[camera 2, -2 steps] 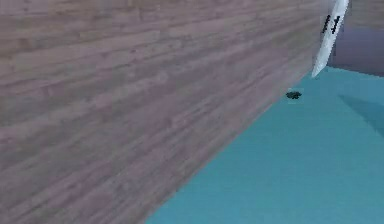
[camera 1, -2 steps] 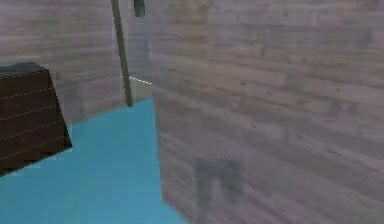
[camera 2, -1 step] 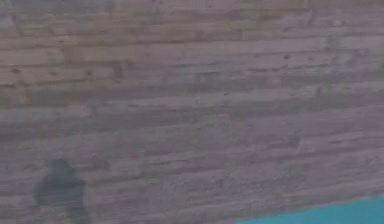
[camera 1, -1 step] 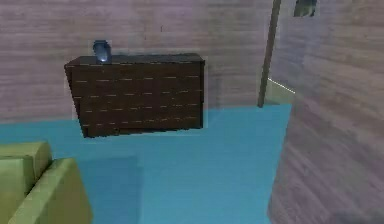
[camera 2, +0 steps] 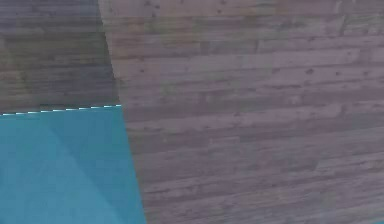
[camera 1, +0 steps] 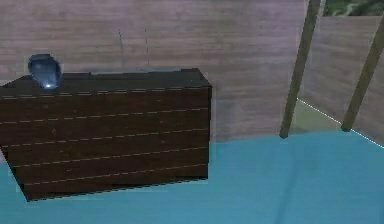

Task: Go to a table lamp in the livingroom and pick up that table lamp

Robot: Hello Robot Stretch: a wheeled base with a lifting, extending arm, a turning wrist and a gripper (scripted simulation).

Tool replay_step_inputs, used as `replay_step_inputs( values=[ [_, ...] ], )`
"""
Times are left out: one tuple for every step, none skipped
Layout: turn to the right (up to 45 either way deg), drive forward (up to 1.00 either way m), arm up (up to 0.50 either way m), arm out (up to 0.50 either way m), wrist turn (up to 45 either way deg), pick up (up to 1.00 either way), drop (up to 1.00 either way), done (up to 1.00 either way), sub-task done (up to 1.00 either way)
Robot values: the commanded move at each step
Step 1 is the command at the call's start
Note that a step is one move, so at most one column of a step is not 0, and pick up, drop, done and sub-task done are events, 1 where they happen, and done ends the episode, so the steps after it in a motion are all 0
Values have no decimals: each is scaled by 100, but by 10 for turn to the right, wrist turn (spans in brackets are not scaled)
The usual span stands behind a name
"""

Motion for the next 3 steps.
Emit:
replay_step_inputs(
  values=[
    [-60, 0, 0, 0, 0, 0, 0, 0, 0],
    [0, 35, 0, 0, 0, 0, 0, 0, 0],
    [240, 0, 0, 0, 0, 0, 0, 0, 0]
  ],
)
